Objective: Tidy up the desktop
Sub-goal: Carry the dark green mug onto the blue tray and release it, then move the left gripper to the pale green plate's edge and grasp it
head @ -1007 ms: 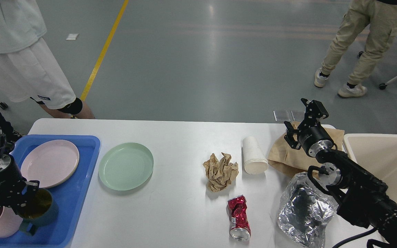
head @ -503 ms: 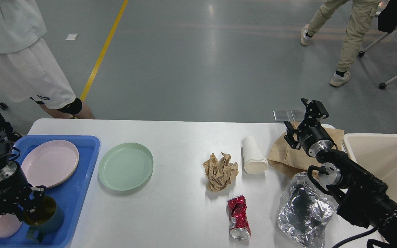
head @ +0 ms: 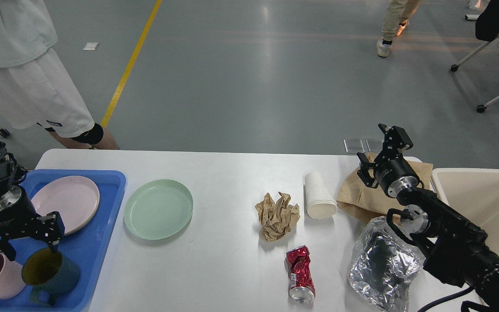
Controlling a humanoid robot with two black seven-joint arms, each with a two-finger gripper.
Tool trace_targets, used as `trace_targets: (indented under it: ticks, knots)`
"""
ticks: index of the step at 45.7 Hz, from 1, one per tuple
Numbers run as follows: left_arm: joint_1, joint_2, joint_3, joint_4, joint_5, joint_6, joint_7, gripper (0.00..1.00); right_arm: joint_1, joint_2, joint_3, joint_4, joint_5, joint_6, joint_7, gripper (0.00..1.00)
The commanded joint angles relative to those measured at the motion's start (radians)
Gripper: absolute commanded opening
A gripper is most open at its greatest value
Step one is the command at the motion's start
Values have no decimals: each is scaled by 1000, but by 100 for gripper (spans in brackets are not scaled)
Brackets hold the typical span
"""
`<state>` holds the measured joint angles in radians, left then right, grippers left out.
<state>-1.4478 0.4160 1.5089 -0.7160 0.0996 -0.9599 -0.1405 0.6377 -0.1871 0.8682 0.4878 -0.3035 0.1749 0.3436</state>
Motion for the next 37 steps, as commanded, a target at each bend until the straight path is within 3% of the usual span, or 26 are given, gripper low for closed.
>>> trace_targets:
  ticks: [1, 6, 15, 25, 37]
  knots:
    - [-65, -22, 27, -20, -9, 0, -10, 82, 0, 0, 0, -2, 0, 0, 0, 100]
    - [-108, -75, 56, -33, -14, 0, -56, 82, 0, 0, 0, -2, 1, 0, 0, 100]
    - [-192, -175, 74, -65, -15, 170, -154, 82, 0, 0, 0, 0, 1, 2, 0, 100]
    - [-224, -330, 57, -66, -38, 193, -149, 82, 0, 0, 0, 0, 1, 0, 0, 100]
    - [-134, -402, 28, -62, -141, 191, -139, 81, 0, 0, 0, 0, 1, 0, 0, 100]
